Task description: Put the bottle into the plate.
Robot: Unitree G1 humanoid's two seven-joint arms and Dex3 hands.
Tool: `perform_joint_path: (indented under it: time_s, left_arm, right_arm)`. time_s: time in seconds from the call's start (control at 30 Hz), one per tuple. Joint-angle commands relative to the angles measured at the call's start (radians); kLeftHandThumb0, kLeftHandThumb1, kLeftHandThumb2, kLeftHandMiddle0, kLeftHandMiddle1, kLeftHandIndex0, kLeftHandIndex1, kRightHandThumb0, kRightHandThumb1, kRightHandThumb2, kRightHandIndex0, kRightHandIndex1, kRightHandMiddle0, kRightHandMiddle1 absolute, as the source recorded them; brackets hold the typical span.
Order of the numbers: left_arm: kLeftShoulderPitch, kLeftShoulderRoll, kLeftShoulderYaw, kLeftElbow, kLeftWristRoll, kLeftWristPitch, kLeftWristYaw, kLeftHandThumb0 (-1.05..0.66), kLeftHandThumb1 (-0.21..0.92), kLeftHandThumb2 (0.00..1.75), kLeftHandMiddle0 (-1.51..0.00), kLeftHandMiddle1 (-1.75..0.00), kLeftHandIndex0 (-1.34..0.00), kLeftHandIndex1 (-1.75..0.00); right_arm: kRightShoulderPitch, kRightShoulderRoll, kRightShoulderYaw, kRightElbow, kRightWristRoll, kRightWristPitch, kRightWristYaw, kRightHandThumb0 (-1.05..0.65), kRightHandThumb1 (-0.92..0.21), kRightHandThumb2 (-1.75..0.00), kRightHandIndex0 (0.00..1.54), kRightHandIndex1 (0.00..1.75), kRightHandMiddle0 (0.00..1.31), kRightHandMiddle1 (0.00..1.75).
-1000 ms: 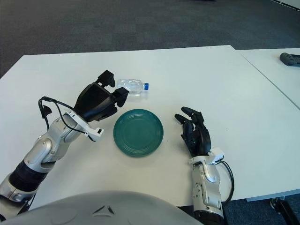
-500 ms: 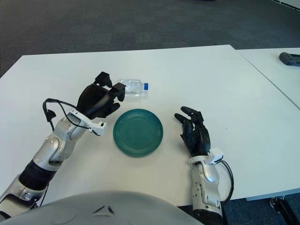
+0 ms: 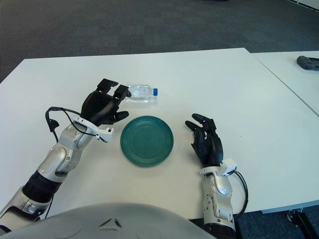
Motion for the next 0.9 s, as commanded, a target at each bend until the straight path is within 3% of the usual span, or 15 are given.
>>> perform_joint_path:
  time_s: [0.0, 0.33, 0.87]
  left_arm:
    - [-0.099, -0.026, 0.002, 0.169, -0.028, 0.028, 0.008, -1.02, 0.92, 0.77, -0.17, -0.1, 0.0, -0.56]
    - [-0.223, -0.068, -0.031, 0.48, -0.098, 0.018, 0.099, -1.05, 0.92, 0.78, -0.08, -0.02, 0.0, -0.38]
    - [-0.288, -0.087, -0.101, 0.611, -0.143, -0.001, 0.169, -1.05, 0.92, 0.81, 0.0, 0.0, 0.0, -0.05]
  right_arm:
    - [0.034, 0.018, 0.02, 0.05, -0.016, 0.025, -0.002, -0.65, -0.91, -0.62, 0.57, 1.03, 0.26, 1.16]
    - [0.058, 0.036, 0.051, 0.067, -0.04, -0.043, 0.01, -0.63, -0.91, -0.66, 0.55, 1.04, 0.26, 1.17]
    - [0.125, 0.047, 0.123, 0.037, -0.099, -0.064, -0.015, -0.64, -0.92, -0.71, 0.57, 1.02, 0.22, 1.18]
